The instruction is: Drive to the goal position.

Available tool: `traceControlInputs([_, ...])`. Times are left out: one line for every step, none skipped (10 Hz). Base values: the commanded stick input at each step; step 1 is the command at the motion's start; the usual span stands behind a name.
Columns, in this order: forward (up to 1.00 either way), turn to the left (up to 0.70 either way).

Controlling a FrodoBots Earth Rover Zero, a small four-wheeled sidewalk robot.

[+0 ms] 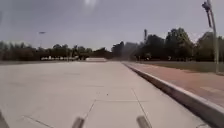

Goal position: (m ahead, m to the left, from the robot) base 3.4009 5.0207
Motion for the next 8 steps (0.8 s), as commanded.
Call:
traceControlInputs([0.70, 0.00])
traceControlInputs([0.70, 0.00])
traceControlInputs([0.70, 0.00])
traceControlInputs([0.70, 0.00])
traceControlInputs([0.70, 0.00])
traceControlInputs([0.70, 0.00])
traceControlInputs([0.70, 0.00])
traceControlInputs([0.70, 0.00])
